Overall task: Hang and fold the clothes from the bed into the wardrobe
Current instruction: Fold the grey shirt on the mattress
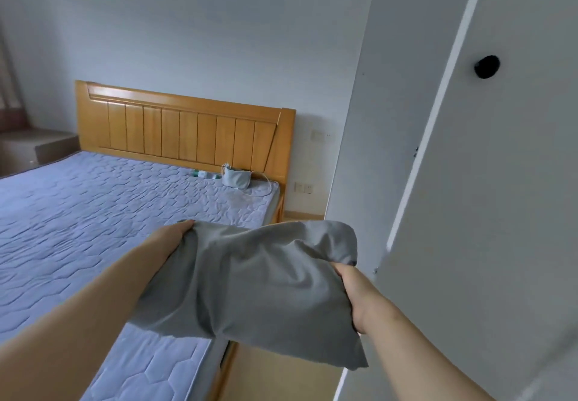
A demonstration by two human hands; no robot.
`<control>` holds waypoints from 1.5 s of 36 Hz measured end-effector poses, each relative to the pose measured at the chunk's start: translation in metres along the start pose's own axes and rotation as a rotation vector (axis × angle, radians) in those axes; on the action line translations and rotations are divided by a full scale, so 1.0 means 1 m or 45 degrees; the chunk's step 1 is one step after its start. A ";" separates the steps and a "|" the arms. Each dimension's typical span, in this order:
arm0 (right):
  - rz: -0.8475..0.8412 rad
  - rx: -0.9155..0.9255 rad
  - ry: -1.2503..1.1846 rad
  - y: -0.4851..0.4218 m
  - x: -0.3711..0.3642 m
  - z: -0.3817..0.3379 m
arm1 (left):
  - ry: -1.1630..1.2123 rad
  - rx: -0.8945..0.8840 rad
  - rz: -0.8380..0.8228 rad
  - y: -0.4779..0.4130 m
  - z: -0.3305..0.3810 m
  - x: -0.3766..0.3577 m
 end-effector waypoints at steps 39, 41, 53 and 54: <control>0.445 0.530 -0.128 -0.380 0.174 -0.418 | 0.302 -0.448 -0.676 -0.374 0.431 -0.318; 0.540 0.600 -0.137 -0.372 0.201 -0.427 | 0.337 -0.456 -0.827 -0.363 0.450 -0.349; 1.033 0.798 -0.201 -0.270 0.312 -0.506 | 0.341 -0.742 -1.266 -0.298 0.589 -0.494; 1.059 0.817 -0.196 -0.260 0.317 -0.513 | 0.352 -0.776 -1.285 -0.290 0.601 -0.502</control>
Point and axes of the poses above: each hand's wrist, its own y-axis away from the middle knuckle, its own x-axis out of the back of the hand, z = x × y, the point moved 6 cm from there along -y, towards the middle knuckle
